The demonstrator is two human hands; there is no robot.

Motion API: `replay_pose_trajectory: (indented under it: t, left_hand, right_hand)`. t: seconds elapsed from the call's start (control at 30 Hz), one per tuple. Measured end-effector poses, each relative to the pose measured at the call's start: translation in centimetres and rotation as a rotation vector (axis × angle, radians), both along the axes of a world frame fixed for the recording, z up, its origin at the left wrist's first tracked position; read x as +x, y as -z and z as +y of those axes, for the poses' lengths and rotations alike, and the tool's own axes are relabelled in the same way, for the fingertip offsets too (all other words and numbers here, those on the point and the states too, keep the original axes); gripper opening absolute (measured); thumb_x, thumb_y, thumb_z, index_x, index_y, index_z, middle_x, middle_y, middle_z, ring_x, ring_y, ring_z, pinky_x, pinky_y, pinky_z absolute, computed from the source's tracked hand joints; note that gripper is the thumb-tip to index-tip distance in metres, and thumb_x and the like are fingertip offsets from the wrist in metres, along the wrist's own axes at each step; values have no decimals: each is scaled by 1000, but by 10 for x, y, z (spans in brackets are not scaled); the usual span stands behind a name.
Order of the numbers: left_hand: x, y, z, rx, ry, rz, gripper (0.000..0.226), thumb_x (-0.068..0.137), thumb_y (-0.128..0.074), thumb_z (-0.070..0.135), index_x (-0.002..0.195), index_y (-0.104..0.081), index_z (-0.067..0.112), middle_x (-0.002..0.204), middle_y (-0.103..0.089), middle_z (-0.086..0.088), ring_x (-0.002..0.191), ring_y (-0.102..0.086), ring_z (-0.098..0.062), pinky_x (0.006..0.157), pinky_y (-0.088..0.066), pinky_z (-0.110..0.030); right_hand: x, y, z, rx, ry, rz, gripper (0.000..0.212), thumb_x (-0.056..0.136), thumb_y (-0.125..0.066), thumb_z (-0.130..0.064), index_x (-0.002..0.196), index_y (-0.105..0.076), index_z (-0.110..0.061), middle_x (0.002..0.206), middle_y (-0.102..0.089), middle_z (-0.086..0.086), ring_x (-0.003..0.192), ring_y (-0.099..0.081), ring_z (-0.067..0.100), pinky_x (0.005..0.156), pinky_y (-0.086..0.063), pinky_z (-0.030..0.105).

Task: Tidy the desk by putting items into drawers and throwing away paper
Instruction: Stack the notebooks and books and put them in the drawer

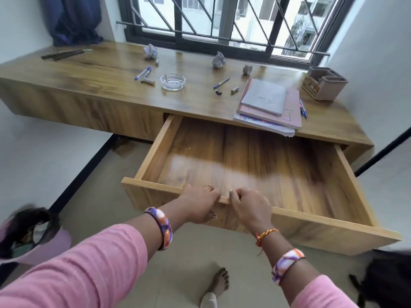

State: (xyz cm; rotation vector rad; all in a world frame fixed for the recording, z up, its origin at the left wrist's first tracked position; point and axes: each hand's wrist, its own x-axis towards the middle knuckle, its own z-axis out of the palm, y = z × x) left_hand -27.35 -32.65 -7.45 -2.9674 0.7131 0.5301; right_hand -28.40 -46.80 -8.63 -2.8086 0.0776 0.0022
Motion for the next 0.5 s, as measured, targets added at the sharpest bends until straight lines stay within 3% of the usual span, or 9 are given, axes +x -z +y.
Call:
replay_pose_trajectory:
  t: [0.07, 0.13, 0.37, 0.5]
  left_hand:
    - [-15, -1, 1, -19, 2, 10, 48, 89, -53, 37, 129, -36, 16, 134, -44, -8, 126, -45, -28, 98, -36, -45]
    - [-27, -3, 2, -29, 4, 24, 47, 89, -54, 36, 128, -37, 15, 133, -45, -8, 126, -45, -28, 95, -38, -42]
    - [-48, -10, 3, 24, 47, 81, 45, 85, -61, 33, 122, -47, 13, 127, -52, -9, 116, -53, -31, 86, -46, -39]
    - [-55, -18, 4, 9, 39, 110, 30, 83, -62, 29, 108, -59, 14, 111, -63, -6, 101, -59, -28, 69, -40, -29]
  right_hand:
    - [-15, 0, 3, -196, -115, -13, 34, 97, -32, -26, 95, -64, -12, 96, -69, 12, 89, -64, 34, 73, -47, 34]
    - [-29, -4, 3, -201, -167, 7, 32, 98, -30, -21, 102, -60, -11, 104, -67, 13, 95, -63, 35, 76, -48, 35]
    - [-50, -10, 1, -160, -191, 156, 42, 98, -29, -28, 96, -64, -6, 105, -66, 20, 99, -59, 38, 77, -46, 35]
    - [-66, -10, 0, -119, -252, 195, 36, 94, -35, -26, 82, -63, -8, 85, -62, 18, 86, -59, 35, 60, -35, 31]
